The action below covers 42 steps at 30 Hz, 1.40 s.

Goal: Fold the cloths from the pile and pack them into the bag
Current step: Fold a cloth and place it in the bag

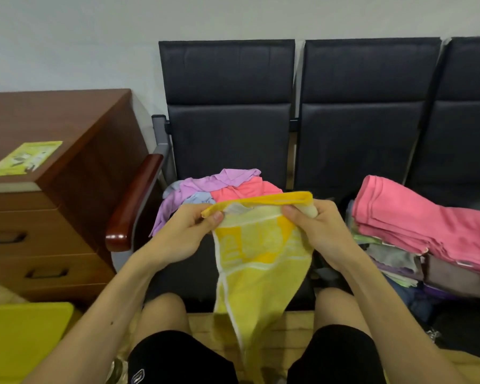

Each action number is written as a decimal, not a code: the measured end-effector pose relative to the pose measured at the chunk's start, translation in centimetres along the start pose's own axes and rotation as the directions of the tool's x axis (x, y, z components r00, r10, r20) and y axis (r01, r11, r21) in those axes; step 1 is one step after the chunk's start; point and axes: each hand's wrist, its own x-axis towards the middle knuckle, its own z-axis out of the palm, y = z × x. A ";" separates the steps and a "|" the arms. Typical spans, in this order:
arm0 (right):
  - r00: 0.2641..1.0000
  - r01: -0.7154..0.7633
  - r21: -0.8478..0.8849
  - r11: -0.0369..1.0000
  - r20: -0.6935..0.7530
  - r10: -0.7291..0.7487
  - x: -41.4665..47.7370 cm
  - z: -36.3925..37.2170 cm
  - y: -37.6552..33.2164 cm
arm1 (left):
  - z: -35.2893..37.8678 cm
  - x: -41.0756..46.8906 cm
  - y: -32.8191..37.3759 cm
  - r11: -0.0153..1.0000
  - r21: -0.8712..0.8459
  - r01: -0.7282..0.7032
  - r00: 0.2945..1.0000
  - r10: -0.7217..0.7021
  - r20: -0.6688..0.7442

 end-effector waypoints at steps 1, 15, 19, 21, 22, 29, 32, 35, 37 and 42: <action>0.999 0.025 -0.053 0.998 0.029 -0.024 0.0 0.4 -0.9 | 0.1 -0.2 -0.3 1.000 -0.007 0.001 0.998 -0.002 -0.069; 0.997 -0.071 0.074 0.995 0.026 0.069 -1.7 1.2 -0.8 | 3.9 -1.1 -1.3 0.750 -0.661 0.018 0.989 -0.110 -0.098; 0.997 -0.068 0.124 0.990 0.052 0.062 -1.5 1.4 -1.3 | 5.0 -2.0 -3.2 0.699 -0.693 0.175 0.984 -0.136 0.112; 0.996 -0.078 0.163 0.984 0.044 0.072 -1.3 1.5 -1.4 | 5.7 -2.7 -4.4 0.655 -0.705 0.271 0.962 -0.161 0.220; 0.996 -0.093 0.186 0.978 0.035 0.088 -1.1 1.6 -1.5 | 6.0 -3.1 -4.8 0.644 -0.697 0.316 0.947 -0.171 0.271; 0.964 -0.214 0.341 0.916 -0.076 0.253 0.0 1.7 -0.5 | 7.4 -3.9 -5.5 0.796 -0.464 0.390 0.921 -0.325 0.216; 0.921 -0.366 0.537 0.760 0.093 0.377 -1.3 2.0 3.0 | 7.1 -3.1 -4.8 0.643 -0.653 0.400 0.893 -0.433 0.122; 0.778 -0.625 0.557 0.546 0.390 0.493 -5.4 3.7 8.2 | 5.9 -1.6 -4.0 0.417 -0.800 0.431 0.802 -0.584 0.128; 0.716 -0.693 0.491 0.528 0.552 0.427 -7.0 5.0 10.0 | 5.3 -0.7 -4.0 0.314 -0.817 0.483 0.726 -0.665 0.174; 0.780 -0.625 0.477 0.617 0.351 0.518 -7.0 5.7 9.4 | 5.1 -1.1 -5.4 0.253 -0.824 0.507 0.684 -0.700 0.206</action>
